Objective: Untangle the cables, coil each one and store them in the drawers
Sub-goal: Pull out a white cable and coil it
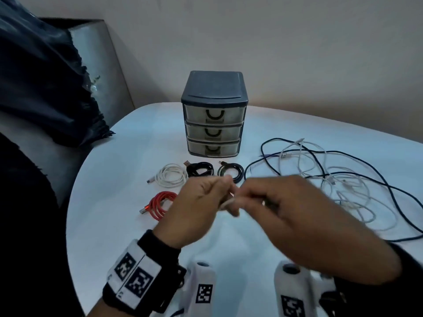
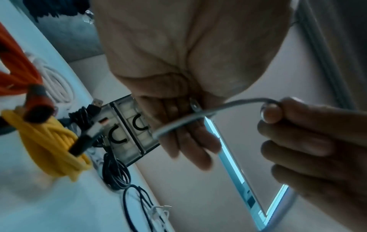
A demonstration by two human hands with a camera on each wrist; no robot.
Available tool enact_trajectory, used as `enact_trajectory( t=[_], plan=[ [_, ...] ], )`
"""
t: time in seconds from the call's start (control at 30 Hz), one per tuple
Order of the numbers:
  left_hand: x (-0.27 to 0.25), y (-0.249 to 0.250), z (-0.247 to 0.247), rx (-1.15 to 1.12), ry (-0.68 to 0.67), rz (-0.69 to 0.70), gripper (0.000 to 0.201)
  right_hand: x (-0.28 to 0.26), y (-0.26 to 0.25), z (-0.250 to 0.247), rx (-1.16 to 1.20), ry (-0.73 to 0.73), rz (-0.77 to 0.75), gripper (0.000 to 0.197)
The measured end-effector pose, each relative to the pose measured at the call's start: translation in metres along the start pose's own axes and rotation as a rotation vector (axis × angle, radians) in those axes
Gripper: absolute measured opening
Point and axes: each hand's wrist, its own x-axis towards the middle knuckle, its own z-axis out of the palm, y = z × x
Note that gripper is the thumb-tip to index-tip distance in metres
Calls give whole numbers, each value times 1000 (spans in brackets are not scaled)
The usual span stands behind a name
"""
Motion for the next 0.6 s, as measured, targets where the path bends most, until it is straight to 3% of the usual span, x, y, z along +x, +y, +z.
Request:
enact_trajectory(
  t=[0.07, 0.17, 0.23, 0.33, 0.47, 0.53, 0.6],
  plan=[
    [-5, 8, 2, -173, -138, -49, 46, 8, 10, -4, 110, 217, 13, 20],
    [-7, 24, 1, -508, -135, -56, 47, 17, 35, 11, 295, 454, 54, 16],
    [-5, 29, -1, -693, -70, -1, 44, 19, 45, 27, 269, 407, 89, 15],
    [2, 25, -6, -842, 63, 71, 38, 15, 46, 40, 100, 192, 96, 22],
    [7, 13, -10, -722, 230, 107, 35, 2, 21, 30, -66, -123, 43, 34],
    [8, 6, -9, -403, 286, 159, 30, -6, 6, 22, -61, -196, -5, 31],
    [5, 4, -5, -35, 252, 204, 31, -12, -3, 14, 5, -139, -63, 26]
  ],
)
